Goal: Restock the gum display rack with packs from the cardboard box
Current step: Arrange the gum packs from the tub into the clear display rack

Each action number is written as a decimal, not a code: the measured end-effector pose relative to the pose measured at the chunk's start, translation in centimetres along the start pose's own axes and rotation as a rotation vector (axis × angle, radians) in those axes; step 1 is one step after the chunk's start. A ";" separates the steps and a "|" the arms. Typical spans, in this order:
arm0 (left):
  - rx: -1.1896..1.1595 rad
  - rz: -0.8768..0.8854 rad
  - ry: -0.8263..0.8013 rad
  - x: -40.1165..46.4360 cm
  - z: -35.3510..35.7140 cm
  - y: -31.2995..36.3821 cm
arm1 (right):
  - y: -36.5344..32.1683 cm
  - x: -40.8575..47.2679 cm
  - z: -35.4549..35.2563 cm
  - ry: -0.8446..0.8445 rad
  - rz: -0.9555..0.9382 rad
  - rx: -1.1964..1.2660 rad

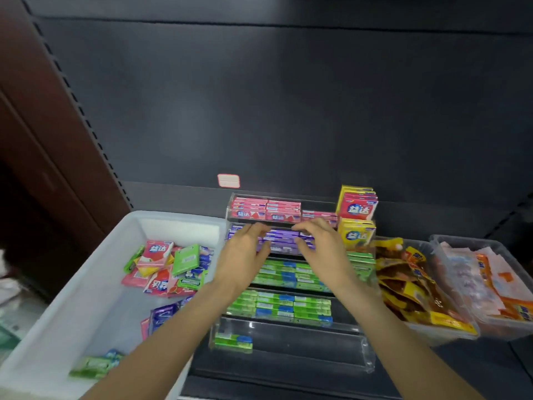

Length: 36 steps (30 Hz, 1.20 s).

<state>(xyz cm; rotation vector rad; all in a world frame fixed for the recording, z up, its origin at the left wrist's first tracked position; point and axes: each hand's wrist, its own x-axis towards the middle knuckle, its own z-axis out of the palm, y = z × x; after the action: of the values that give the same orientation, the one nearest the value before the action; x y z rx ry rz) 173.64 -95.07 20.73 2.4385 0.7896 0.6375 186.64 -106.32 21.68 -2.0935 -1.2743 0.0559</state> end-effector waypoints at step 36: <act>-0.219 -0.351 -0.282 -5.5 -19.4 -32.6 | -21.4 5.5 31.1 -0.452 0.281 -0.315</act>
<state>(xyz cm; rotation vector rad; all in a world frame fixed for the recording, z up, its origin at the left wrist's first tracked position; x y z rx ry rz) 145.67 -69.42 15.25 2.0629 0.9433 0.2257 161.61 -79.44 11.44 -2.6253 -1.2915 0.5069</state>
